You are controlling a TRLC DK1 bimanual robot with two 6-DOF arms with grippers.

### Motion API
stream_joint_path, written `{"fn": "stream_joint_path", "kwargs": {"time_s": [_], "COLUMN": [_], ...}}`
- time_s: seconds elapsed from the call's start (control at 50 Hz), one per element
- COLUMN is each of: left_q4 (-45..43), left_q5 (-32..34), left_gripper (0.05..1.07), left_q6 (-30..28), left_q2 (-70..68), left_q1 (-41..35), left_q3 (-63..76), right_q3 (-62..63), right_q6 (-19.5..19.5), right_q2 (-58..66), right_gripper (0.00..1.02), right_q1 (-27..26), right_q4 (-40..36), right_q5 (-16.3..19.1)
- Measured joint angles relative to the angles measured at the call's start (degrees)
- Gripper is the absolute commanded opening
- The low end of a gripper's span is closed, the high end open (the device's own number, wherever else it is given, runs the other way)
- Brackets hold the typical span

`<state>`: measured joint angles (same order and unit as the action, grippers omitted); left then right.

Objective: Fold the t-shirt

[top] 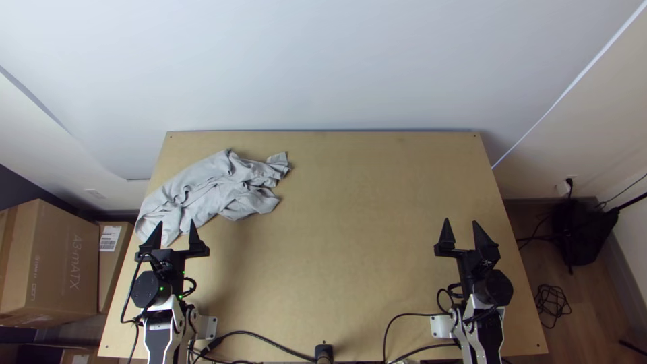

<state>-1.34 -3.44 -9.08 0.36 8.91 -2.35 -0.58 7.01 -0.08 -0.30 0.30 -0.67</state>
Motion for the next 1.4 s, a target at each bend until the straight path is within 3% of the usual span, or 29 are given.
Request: {"fn": "stream_joint_path", "kwargs": {"time_s": [0.4, 0.9, 1.12, 1.4], "left_q4": [0.22, 0.59, 7.23, 4.11], "left_q5": [1.29, 2.60, 3.02, 3.02], "left_gripper": [1.03, 1.03, 1.03, 1.03], "left_q6": [6.54, 5.68, 4.85, 2.38], "left_q2": [0.00, 0.00, 0.02, 10.08], "left_q1": [-1.29, 5.49, 6.23, 6.97], "left_q3": [0.00, -0.02, -2.73, -14.25], "right_q3": [0.00, -0.24, -3.17, -19.43], "right_q6": [0.00, 0.20, -0.28, -1.53], "right_q2": [0.00, 0.00, 0.57, 20.85], "right_gripper": [0.99, 0.99, 0.99, 0.99], "right_q1": [0.13, 2.05, 3.98, 4.81], "right_q4": [0.00, -0.24, 2.16, 10.23], "right_q5": [0.00, 0.04, 0.22, 0.24]}}
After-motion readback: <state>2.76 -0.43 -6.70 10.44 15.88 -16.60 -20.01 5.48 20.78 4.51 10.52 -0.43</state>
